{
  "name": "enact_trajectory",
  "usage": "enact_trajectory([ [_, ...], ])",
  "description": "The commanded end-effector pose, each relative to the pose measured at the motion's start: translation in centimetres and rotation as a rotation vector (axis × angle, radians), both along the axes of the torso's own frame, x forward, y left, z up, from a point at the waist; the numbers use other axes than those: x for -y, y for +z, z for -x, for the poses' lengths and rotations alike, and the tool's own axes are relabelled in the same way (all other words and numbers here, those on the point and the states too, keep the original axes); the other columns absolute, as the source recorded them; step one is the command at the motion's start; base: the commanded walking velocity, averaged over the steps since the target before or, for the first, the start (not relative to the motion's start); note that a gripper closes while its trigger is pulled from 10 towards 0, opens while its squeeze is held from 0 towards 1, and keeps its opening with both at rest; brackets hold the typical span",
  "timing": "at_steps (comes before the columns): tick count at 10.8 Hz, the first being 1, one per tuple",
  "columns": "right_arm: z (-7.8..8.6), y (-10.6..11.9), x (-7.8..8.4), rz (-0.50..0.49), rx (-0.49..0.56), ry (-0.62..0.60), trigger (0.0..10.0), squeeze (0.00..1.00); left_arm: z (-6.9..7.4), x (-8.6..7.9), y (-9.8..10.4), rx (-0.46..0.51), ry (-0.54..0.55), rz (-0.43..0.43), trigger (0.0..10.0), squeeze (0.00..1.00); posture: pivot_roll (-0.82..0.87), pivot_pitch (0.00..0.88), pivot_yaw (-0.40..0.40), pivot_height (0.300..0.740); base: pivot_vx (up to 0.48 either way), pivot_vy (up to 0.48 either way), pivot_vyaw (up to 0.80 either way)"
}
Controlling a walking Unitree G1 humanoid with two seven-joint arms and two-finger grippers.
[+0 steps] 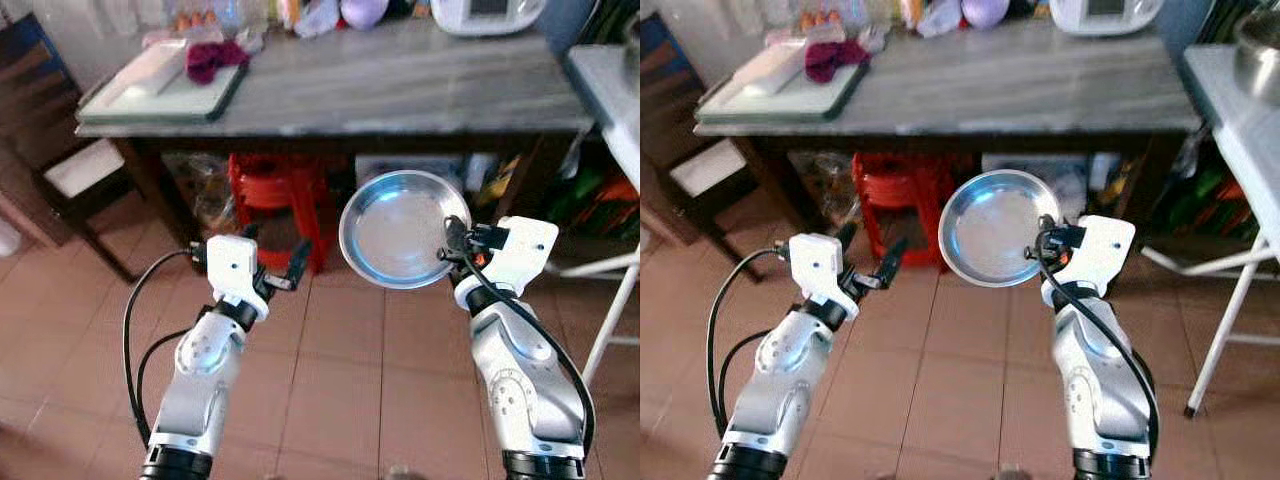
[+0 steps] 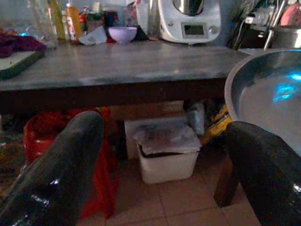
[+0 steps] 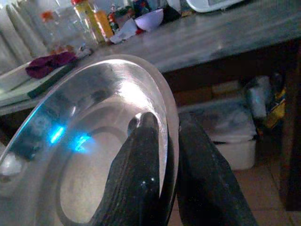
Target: Setting the table
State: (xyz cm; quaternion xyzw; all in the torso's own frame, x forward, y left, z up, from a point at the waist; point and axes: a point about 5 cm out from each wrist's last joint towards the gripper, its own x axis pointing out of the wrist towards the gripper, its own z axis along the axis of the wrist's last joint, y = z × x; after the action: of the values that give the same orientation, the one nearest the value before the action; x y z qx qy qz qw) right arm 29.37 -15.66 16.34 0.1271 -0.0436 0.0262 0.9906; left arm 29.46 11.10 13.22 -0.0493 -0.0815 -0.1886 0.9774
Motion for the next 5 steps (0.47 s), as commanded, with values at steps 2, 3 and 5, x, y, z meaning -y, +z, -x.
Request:
enact_trajectory([
  [2,-0.09,0.33,-1.02,-0.010,0.018,0.028,10.0,0.00,-0.01,-0.94,-0.26,-0.008,0.022,-0.021,10.0,0.00,-0.13,0.126,0.101,0.740,0.369,0.000,0.00],
  [3,-0.12,0.36,-1.02,-0.010,0.020,0.029,10.0,0.00,-0.02,-0.91,-0.27,-0.008,0.022,-0.021,10.0,0.00,-0.13,0.124,0.101,0.740,0.371,0.000,0.00],
  [5,-0.17,0.37,-1.02,-0.012,0.022,0.027,10.0,0.00,0.01,-0.74,-0.27,-0.008,0.017,-0.021,10.0,0.00,-0.13,0.122,0.102,0.740,0.369,0.000,-0.23],
])
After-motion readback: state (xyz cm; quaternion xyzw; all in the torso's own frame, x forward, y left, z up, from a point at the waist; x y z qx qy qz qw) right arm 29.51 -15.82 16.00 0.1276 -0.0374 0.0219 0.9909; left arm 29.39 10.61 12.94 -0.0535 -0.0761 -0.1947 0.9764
